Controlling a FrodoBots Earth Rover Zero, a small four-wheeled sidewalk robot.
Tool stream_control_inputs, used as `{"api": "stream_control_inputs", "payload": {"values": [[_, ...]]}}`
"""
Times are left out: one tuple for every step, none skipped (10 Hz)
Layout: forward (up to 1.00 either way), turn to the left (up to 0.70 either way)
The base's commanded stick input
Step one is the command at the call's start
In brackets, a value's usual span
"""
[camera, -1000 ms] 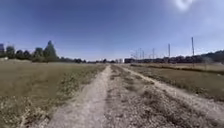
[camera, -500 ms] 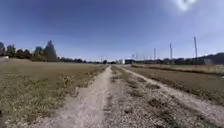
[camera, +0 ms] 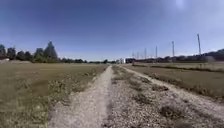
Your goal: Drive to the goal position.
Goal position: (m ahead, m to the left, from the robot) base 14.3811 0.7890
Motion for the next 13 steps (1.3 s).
{"api": "stream_control_inputs", "payload": {"values": [[0.70,0.00],[0.70,0.00],[0.70,0.00],[0.70,0.00],[0.70,0.00],[0.70,0.00],[0.70,0.00],[0.70,0.00],[0.70,0.00],[0.70,0.00],[0.70,0.00],[0.70,0.00],[0.70,0.00]]}}
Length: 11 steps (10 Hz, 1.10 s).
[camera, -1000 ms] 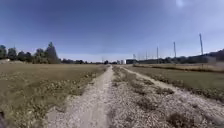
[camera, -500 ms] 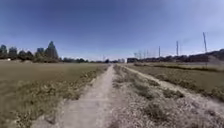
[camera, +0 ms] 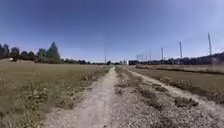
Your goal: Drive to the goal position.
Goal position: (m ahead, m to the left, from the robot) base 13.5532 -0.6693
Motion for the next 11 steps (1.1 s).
{"api": "stream_control_inputs", "payload": {"values": [[0.70,0.00],[0.70,0.00],[0.70,0.00],[0.70,0.00],[0.70,0.00],[0.70,0.00],[0.70,0.00],[0.70,0.00],[0.70,0.00],[0.70,0.00],[0.70,0.00]]}}
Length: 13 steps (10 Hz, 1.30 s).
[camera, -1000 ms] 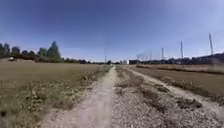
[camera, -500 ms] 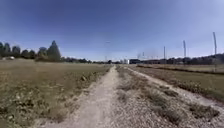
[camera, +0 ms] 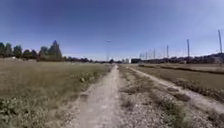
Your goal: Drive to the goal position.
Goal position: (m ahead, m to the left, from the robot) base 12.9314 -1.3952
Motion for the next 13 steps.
{"api": "stream_control_inputs", "payload": {"values": [[0.70,0.00],[0.70,0.00],[0.70,0.00],[0.70,0.00],[0.70,0.00],[0.70,0.00],[0.70,0.00],[0.70,0.00],[0.70,0.00],[0.70,0.00],[0.70,0.00],[0.70,0.00],[0.70,0.00]]}}
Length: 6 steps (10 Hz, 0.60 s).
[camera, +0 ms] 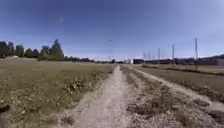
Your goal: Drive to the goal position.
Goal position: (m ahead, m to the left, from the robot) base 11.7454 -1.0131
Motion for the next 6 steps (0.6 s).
{"api": "stream_control_inputs", "payload": {"values": [[0.70,0.00],[0.70,0.00],[0.70,0.00],[0.70,0.00],[0.70,0.00],[0.70,0.00]]}}
